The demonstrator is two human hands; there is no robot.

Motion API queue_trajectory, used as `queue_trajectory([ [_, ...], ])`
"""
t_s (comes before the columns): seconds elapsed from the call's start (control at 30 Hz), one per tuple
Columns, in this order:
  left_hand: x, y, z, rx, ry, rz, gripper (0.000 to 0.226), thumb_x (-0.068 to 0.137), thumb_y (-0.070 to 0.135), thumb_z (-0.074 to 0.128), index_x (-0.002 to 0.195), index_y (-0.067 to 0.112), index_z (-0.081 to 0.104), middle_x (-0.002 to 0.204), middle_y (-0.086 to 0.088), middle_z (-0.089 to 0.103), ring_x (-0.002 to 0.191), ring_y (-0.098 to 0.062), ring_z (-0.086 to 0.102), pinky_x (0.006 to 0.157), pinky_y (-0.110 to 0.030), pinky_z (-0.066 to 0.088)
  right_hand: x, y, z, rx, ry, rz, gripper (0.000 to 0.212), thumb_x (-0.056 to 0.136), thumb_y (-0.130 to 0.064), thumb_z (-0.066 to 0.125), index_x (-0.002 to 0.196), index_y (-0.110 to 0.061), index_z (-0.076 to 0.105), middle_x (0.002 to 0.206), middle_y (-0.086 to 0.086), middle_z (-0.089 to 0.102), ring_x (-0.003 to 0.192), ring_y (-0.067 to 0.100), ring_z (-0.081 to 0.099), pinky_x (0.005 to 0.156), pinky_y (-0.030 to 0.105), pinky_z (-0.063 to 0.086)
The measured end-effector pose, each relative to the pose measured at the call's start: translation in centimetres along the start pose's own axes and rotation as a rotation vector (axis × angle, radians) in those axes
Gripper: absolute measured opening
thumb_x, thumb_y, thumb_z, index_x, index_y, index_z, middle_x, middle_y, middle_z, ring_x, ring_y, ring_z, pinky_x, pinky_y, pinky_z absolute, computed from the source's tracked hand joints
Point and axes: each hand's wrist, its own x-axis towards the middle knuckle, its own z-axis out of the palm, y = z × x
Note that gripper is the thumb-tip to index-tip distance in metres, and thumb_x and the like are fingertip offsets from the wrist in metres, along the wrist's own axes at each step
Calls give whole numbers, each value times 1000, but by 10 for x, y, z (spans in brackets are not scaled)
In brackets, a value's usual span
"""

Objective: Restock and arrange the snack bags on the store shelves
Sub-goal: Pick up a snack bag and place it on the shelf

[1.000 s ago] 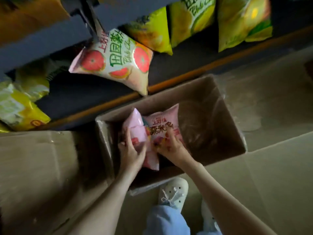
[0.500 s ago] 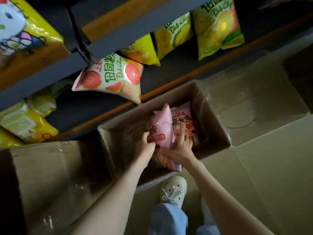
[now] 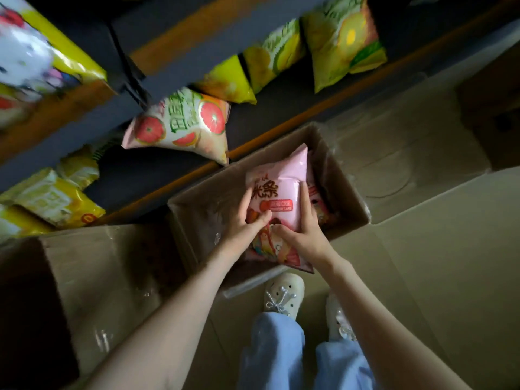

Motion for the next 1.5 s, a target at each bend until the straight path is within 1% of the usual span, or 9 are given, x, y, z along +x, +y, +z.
queue_trajectory([
  [0.17, -108, 146, 11, 83, -84, 195, 63, 95, 33, 55, 148, 39, 21, 144, 12, 30, 126, -3, 32, 82, -2, 37, -94, -137, -68, -18, 76, -16, 114, 59, -68, 76, 140, -63, -4, 143, -2, 29, 125, 18, 47, 95, 44, 52],
  [0.33, -202, 298, 29, 245, -47, 416, 59, 89, 48, 58, 138, 56, 26, 144, -1, 39, 134, -17, 37, 112, -40, 31, -194, -284, -158, 20, 174, -114, 114, 72, -34, 81, 148, -45, -3, 136, -3, 45, 117, 4, 56, 92, 31, 52],
  [0.53, -291, 469, 60, 208, -51, 729, 64, 91, 40, 60, 144, 46, 25, 136, 5, 36, 125, -3, 35, 97, -5, 26, -272, -424, -260, -57, 247, -384, 108, 79, 4, 71, 133, -53, -4, 133, -18, 44, 115, -1, 57, 90, 22, 50],
  [0.67, -334, 544, 71, 213, 23, 949, 68, 86, 44, 56, 136, 61, 13, 120, 1, 37, 117, -11, 43, 99, -15, 33, -304, -508, -320, -250, 336, -484, 126, 66, -10, 86, 136, -44, -13, 130, -20, 42, 119, 2, 50, 96, 11, 41],
  [0.9, -338, 586, 69, 333, 173, 1229, 89, 86, 28, 57, 141, 58, -7, 123, -1, 29, 113, -7, 39, 92, 1, 28, -286, -572, -359, -442, 338, -620, 127, 49, -28, 90, 146, -25, 8, 133, -1, 41, 126, 18, 45, 101, 47, 45],
  [1.03, -325, 620, 58, 357, 315, 1323, 78, 88, 31, 55, 143, 46, 1, 126, -14, 35, 113, -22, 50, 92, -32, 51, -267, -614, -373, -453, 295, -708, 109, 54, -28, 88, 134, -39, 16, 131, -6, 39, 126, 18, 44, 100, 36, 46],
  [1.2, -319, 691, 60, 364, 480, 1592, 68, 90, 21, 55, 144, 22, 14, 127, -21, 33, 116, -38, 46, 93, -47, 49, -272, -674, -402, -370, 393, -862, 76, 62, -15, 85, 119, -32, 38, 116, -19, 46, 102, -17, 49, 81, 0, 37],
  [1.37, -325, 770, 68, 361, 623, 1891, 54, 95, 21, 49, 137, 24, 16, 129, -17, 29, 113, -41, 41, 92, -42, 44, -266, -724, -447, -505, 559, -1013, 18, 76, -7, 69, 92, 1, 65, 92, 10, 66, 90, 11, 59, 79, 33, 45],
  [1.5, -316, 817, 66, 416, 719, 1895, 67, 85, 8, 57, 137, 23, 16, 134, -19, 24, 116, -39, 43, 102, -30, 37, -241, -776, -480, -647, 677, -1046, 16, 83, -6, 57, 70, 4, 58, 71, 15, 59, 75, 15, 49, 70, 35, 45],
])
